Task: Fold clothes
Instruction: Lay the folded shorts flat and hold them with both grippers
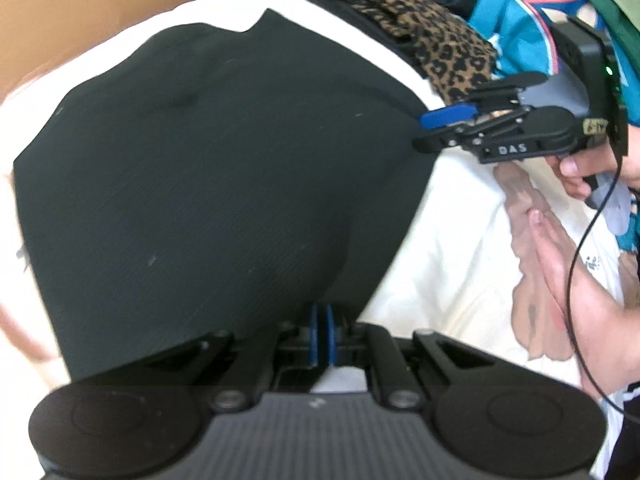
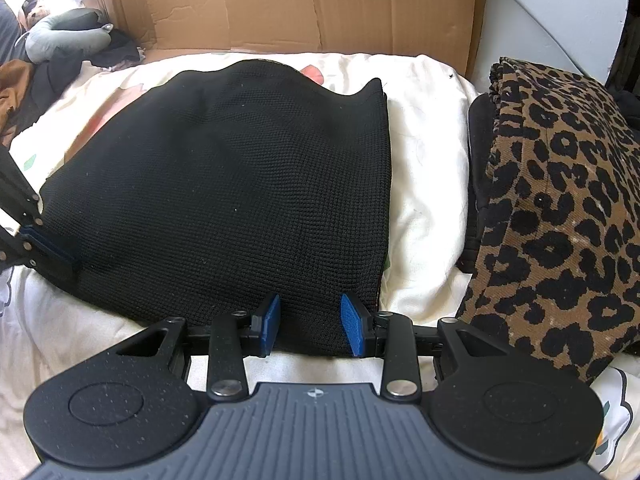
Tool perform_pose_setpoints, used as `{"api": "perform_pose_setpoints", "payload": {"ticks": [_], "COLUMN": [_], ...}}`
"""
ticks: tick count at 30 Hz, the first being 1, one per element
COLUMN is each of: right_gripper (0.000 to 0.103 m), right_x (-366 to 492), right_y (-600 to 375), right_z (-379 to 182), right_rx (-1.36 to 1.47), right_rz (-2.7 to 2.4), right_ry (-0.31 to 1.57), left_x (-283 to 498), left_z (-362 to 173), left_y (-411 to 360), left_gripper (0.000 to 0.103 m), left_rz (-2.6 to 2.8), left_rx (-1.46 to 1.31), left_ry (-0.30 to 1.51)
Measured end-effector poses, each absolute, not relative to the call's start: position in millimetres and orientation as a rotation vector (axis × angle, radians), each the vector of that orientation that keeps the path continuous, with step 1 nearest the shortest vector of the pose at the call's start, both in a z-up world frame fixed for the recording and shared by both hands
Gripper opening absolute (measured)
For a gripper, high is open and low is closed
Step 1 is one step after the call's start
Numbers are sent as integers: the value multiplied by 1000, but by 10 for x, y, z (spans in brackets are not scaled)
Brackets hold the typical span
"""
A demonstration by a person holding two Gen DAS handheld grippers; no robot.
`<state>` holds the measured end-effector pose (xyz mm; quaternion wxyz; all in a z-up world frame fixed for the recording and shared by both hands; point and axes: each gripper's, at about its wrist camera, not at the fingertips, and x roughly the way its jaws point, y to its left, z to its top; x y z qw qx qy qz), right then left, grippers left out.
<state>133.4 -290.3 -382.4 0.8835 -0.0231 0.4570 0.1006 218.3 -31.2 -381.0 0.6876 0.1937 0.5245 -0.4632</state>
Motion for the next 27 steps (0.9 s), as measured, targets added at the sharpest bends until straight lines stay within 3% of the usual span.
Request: {"api": "perform_pose_setpoints", "payload": {"ticks": [18, 21, 25, 27], "right_gripper": [40, 40, 40, 40], "right_x": [1340, 1338, 1333, 1331], "right_y": [-2902, -2906, -2904, -2902], "right_z": [-3829, -3830, -3830, -3830], "right_rx": [-63, -63, -64, -66], "right_rz": [214, 216, 216, 215], "right_ry": [946, 945, 945, 945], "left_x": [2242, 2243, 2190, 2173], "left_z": [-3721, -3696, -3716, -3753], "left_y": [195, 294, 326, 307], "left_gripper": [3, 5, 20, 21], "left_rz": [-874, -863, -852, -854], "left_rx": [435, 409, 423, 429], "left_ry": [1255, 1279, 1286, 1290]}}
